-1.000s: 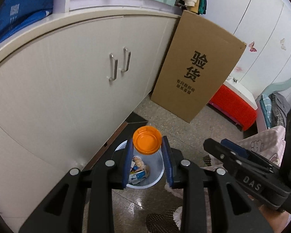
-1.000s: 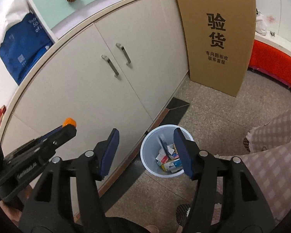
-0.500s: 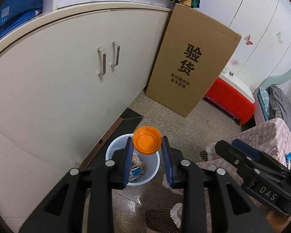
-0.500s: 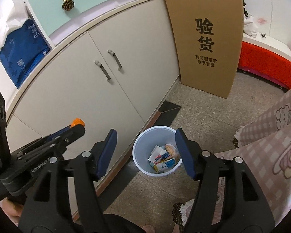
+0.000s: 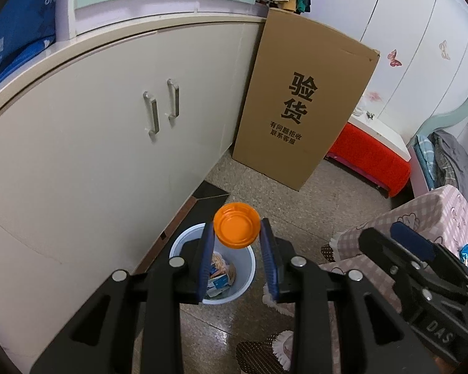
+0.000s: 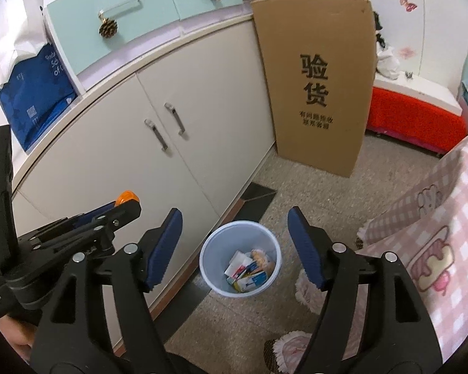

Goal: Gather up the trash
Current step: 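Open the right tool to drop the tube while the left tool releases the snack bag, then move both tools back over the table, then grasp the blue snack bag with the left tool while the right tool grasps the red string, then carry both to the wastebasket and open the right tool to drop the red string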

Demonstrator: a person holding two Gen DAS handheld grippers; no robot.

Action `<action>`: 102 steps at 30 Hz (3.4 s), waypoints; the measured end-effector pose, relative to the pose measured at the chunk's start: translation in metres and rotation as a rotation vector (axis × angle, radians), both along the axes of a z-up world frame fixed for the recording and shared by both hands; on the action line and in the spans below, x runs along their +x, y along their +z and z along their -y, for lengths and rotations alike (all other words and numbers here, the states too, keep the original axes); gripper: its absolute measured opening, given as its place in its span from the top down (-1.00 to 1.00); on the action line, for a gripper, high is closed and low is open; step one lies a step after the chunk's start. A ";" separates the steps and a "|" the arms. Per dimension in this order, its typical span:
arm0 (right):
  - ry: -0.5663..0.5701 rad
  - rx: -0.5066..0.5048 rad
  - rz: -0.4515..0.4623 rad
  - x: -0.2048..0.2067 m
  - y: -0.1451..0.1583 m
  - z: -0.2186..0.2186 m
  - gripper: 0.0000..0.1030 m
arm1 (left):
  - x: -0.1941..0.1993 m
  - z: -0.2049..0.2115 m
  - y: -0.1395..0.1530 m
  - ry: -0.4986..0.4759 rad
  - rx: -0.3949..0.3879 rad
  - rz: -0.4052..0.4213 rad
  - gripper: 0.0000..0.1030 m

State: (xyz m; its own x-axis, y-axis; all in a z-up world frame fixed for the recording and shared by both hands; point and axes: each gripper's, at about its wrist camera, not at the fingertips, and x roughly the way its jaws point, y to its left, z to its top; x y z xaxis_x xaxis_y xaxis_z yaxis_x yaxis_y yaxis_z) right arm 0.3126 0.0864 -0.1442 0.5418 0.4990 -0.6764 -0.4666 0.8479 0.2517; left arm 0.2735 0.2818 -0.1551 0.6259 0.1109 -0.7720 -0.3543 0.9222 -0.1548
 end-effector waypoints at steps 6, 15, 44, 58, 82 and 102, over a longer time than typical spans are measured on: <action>-0.048 0.036 0.043 -0.001 0.012 0.016 -0.39 | 0.014 0.003 0.010 0.028 0.040 0.025 0.43; -0.091 0.063 0.048 -0.007 0.022 0.042 -0.42 | 0.016 0.012 0.016 0.059 0.101 0.026 -0.64; -0.426 0.067 0.123 -0.060 0.079 0.315 -0.48 | -0.014 0.260 0.082 -0.298 -0.004 0.058 -0.66; -0.473 0.026 -0.079 -0.034 0.031 0.382 -0.35 | 0.036 0.364 0.038 -0.406 0.008 -0.105 -0.69; -0.435 -0.082 -0.023 -0.029 0.045 0.360 0.82 | 0.041 0.352 0.039 -0.501 -0.002 -0.065 0.84; -0.125 -0.050 -0.002 -0.028 0.080 0.180 0.82 | 0.001 0.203 0.071 -0.338 -0.136 0.056 0.88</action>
